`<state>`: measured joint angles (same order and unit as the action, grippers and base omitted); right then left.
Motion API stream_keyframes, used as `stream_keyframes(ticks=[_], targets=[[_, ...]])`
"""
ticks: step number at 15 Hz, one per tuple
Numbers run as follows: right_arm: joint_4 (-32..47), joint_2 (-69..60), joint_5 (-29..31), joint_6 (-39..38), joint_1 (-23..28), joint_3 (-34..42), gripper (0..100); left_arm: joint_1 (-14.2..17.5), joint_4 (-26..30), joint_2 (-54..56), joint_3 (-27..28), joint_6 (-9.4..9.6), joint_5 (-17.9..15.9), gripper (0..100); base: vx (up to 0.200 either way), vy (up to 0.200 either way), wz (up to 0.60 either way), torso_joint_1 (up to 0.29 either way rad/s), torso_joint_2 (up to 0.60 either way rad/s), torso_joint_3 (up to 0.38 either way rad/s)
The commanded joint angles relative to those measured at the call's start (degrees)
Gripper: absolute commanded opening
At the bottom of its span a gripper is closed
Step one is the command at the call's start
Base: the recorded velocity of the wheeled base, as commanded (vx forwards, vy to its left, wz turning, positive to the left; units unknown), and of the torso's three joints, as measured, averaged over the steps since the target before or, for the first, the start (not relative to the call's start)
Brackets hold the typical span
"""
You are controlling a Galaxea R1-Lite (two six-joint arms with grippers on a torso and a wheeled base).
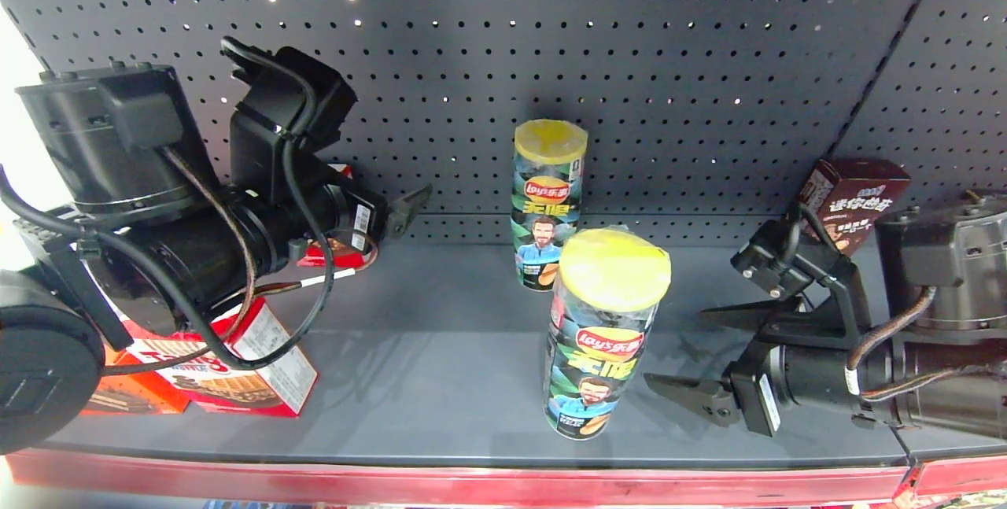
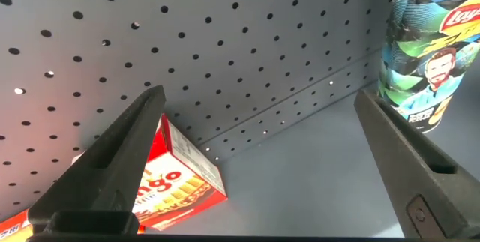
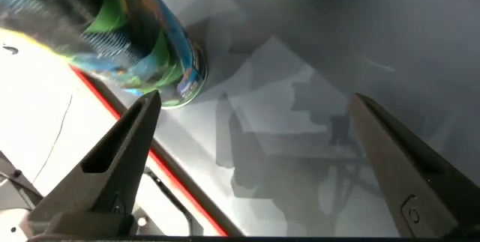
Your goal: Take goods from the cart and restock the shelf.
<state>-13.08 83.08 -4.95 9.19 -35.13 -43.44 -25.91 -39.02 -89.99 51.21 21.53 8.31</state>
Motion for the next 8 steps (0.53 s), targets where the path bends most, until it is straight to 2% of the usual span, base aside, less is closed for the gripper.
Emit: stream_keyframes(ticks=[1, 8], targets=[[0.0, 1.6, -0.1, 0.1, 0.0, -0.9, 100, 0.1, -0.1, -0.1, -0.1, 0.00, 0.0, 100, 0.000, 0.000, 0.00, 0.000, 0.00, 0.000], [-0.5, 4.1, -0.1, 0.2, 0.0, -2.9, 100, 0.1, -0.1, -0.2, 0.0, 0.00, 0.0, 100, 0.000, 0.000, 0.00, 0.000, 0.00, 0.000]])
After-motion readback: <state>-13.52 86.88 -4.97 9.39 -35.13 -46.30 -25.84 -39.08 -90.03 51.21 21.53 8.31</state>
